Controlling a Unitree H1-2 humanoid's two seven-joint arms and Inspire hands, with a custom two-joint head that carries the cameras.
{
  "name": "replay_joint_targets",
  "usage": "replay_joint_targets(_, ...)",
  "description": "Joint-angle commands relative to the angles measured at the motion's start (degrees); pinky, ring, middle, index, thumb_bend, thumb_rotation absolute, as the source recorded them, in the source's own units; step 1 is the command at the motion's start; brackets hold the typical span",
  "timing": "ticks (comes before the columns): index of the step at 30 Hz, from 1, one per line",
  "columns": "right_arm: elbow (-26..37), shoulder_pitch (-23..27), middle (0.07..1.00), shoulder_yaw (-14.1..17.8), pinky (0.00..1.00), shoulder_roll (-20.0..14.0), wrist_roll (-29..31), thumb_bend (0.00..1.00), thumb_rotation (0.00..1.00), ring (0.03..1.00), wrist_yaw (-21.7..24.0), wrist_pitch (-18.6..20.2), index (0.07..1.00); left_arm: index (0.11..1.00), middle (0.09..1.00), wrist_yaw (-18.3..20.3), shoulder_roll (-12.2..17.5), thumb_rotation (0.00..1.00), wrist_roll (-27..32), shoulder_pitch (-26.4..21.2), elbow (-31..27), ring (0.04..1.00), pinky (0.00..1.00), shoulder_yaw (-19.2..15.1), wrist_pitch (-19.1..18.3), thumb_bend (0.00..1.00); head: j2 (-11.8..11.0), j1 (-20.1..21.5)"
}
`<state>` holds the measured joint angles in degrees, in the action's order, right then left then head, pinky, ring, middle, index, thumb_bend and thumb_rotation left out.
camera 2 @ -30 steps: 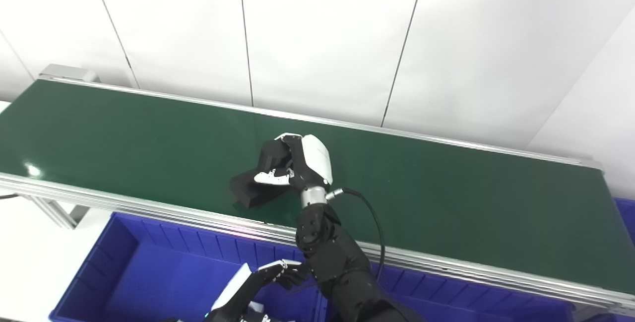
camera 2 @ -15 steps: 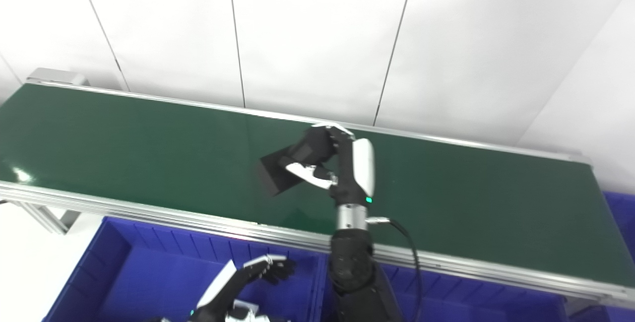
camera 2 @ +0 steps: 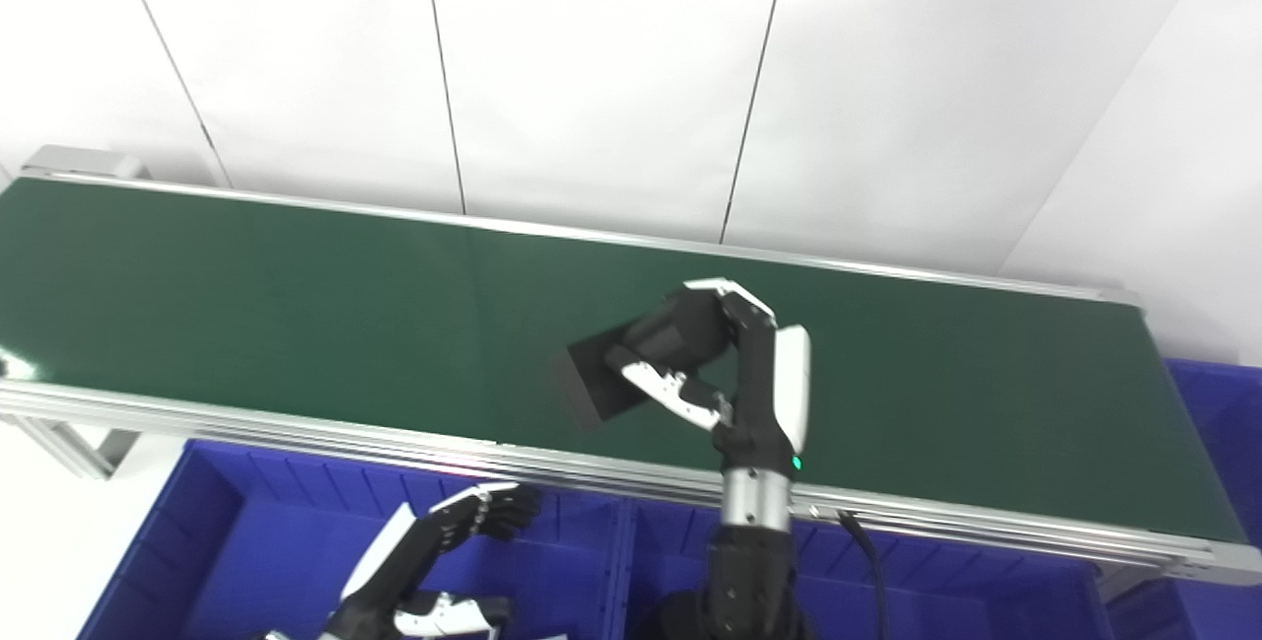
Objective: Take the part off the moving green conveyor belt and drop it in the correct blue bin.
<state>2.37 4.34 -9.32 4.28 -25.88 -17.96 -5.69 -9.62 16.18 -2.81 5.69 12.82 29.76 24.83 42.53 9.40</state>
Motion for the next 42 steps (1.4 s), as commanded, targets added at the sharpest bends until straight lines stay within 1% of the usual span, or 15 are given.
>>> replay_joint_targets(1,4.2,-1.6,0.553,1.1,0.35,-1.4,0.2,0.49,0.0,0.47,1.2,0.1,0.443,0.788,0.783,2.4,-0.7,0.63,0.5,0.3,-2.2,0.777,0.75,-1.5,2.1,0.87,0.2,0.0)
replay_joint_targets(7,8.6,-9.1,0.56,2.6,0.36,-4.4,0.7,0.49,0.0,0.471,3.2,-1.0,0.446,0.831,0.832,5.3,-1.9,0.79,-0.3,1.5,-3.4,0.824,0.78,-5.0,2.1,0.81,2.3,0.6)
replay_joint_targets(14,9.9,-15.8,0.548,3.4,0.37,-6.1,0.8,0.49,0.0,0.489,4.7,-1.3,0.439,0.859,0.863,9.8,-3.5,0.86,1.3,2.6,-4.7,0.855,0.82,-8.4,2.1,0.8,4.4,1.2)
replay_joint_targets(17,9.0,-17.5,0.554,3.3,0.36,-7.3,-0.4,0.49,0.0,0.481,4.9,-2.0,0.444,0.883,0.887,11.3,-3.7,0.91,1.0,2.9,-5.4,0.877,0.84,-9.3,2.1,0.77,4.7,1.2)
replay_joint_targets(22,6.9,-19.0,0.555,2.8,0.34,-9.1,-2.6,0.49,0.0,0.48,6.5,0.5,0.449,0.905,0.909,13.0,-3.8,0.99,-0.1,3.3,-5.8,0.904,0.87,-10.4,2.0,0.65,5.2,1.6)
replay_joint_targets(24,5.9,-19.1,0.552,2.8,0.34,-9.0,-3.5,0.49,0.0,0.479,6.1,0.7,0.45,0.911,0.914,13.8,-3.9,1.0,0.4,3.6,-5.9,0.909,0.87,-10.9,2.1,0.64,5.4,1.8)
replay_joint_targets(30,3.8,-18.4,0.551,2.8,0.32,-8.2,-7.4,0.49,0.0,0.448,6.9,6.9,0.486,0.9,0.906,15.1,-4.2,1.0,0.4,3.9,-6.0,0.897,0.86,-12.3,2.1,0.65,5.6,2.5)
replay_joint_targets(32,3.4,-18.0,0.489,2.7,0.27,-8.1,-8.3,0.5,0.0,0.379,7.5,9.0,0.526,0.897,0.902,15.7,-4.3,0.99,0.8,3.8,-6.0,0.895,0.86,-12.6,2.1,0.65,5.6,2.6)
replay_joint_targets(33,3.2,-17.8,0.498,2.5,0.24,-8.1,-8.8,0.5,0.0,0.379,7.8,10.0,0.507,0.896,0.9,15.9,-4.4,0.98,0.9,3.8,-6.0,0.893,0.86,-12.7,2.1,0.65,5.7,2.6)
replay_joint_targets(34,3.0,-17.5,0.451,2.2,0.21,-8.2,-9.5,0.51,0.0,0.411,8.2,11.2,0.509,0.894,0.898,16.0,-4.5,0.98,0.9,3.8,-6.0,0.89,0.86,-12.9,2.1,0.65,5.7,2.6)
replay_joint_targets(36,3.1,-17.0,0.462,1.2,0.23,-8.6,-11.3,0.51,0.0,0.367,10.0,14.1,0.526,0.89,0.894,16.2,-4.8,0.97,0.9,3.9,-6.0,0.886,0.86,-13.3,2.1,0.66,5.7,2.5)
replay_joint_targets(39,3.4,-16.2,0.493,-0.5,0.36,-9.9,-12.6,0.51,0.0,0.392,13.7,17.6,0.543,0.887,0.89,16.3,-5.0,0.96,0.7,4.0,-6.0,0.883,0.86,-13.8,2.1,0.67,5.7,2.7)
replay_joint_targets(40,3.5,-16.0,0.606,-0.9,0.45,-10.4,-12.6,0.51,0.0,0.431,14.8,18.2,0.519,0.885,0.888,16.4,-5.0,0.96,0.7,4.0,-6.0,0.881,0.85,-13.9,2.1,0.66,5.7,2.7)
replay_joint_targets(41,3.5,-15.8,0.7,-1.5,0.54,-11.0,-12.7,0.57,0.0,0.584,15.9,18.6,0.636,0.887,0.89,16.6,-4.9,0.96,0.6,4.0,-6.0,0.884,0.86,-13.9,2.1,0.67,5.6,2.8)
replay_joint_targets(42,3.5,-15.6,0.816,-1.9,0.68,-11.5,-12.9,0.66,0.03,0.764,16.6,18.8,0.752,0.89,0.895,16.7,-4.8,0.96,0.6,4.0,-5.9,0.889,0.86,-14.0,2.1,0.68,5.6,2.8)
